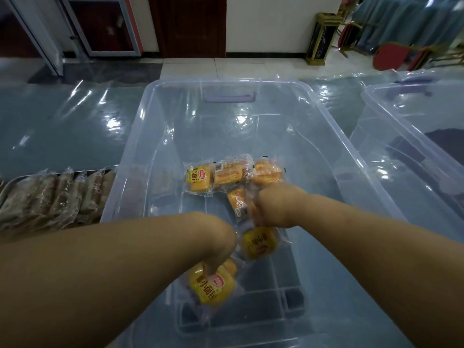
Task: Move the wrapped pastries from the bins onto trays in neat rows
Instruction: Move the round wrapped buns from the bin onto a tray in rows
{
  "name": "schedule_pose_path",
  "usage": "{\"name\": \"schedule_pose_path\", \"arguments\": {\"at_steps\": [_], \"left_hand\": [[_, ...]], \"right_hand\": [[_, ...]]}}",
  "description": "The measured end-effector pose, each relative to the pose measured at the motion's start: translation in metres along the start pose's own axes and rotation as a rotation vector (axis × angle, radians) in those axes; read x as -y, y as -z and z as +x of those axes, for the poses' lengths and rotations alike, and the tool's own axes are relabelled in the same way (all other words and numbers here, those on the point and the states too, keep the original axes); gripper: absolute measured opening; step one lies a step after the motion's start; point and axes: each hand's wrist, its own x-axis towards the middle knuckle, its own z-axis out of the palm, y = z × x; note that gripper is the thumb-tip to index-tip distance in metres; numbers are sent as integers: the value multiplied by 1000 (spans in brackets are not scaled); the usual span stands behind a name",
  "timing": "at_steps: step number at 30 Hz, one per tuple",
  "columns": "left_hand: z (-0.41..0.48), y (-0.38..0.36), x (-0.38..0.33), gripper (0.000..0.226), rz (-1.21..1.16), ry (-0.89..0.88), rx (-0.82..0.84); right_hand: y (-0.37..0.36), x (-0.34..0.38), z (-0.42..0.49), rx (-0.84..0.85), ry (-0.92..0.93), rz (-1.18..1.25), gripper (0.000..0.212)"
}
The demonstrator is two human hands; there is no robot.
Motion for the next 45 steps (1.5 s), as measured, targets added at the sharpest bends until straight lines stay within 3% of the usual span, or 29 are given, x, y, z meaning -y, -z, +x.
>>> {"name": "schedule_pose_path", "arguments": {"at_steps": [4,9,14,20,25,28,32,45], "left_hand": [[-29,12,20,37,-88,163,-179],[-74,21,44,23,-262,351,-486],[-124,12,55,37,-521,466,-868],[-183,-15,63,38,-750,512,-1297],[-238,-65,74,37,-828,563,-1519],[-274,-114,79,35,-874,610,-1576],[-323,-201,81,35,-884,731,-1511],[-398,-452,95,32,-1274,841,-1389]], "right_hand": [[24,-7,-9,-156,-126,15,16],[60,-18,-28,-409,-254,147,23],[95,-25,-58,-702,-334,316,14],[129,6,-95,-1013,-271,430,13],[152,79,-113,-1169,-144,472,7],[156,139,-116,-1213,-47,500,6],[151,229,-114,-1214,40,566,8],[104,482,-49,-935,200,677,19]]}}
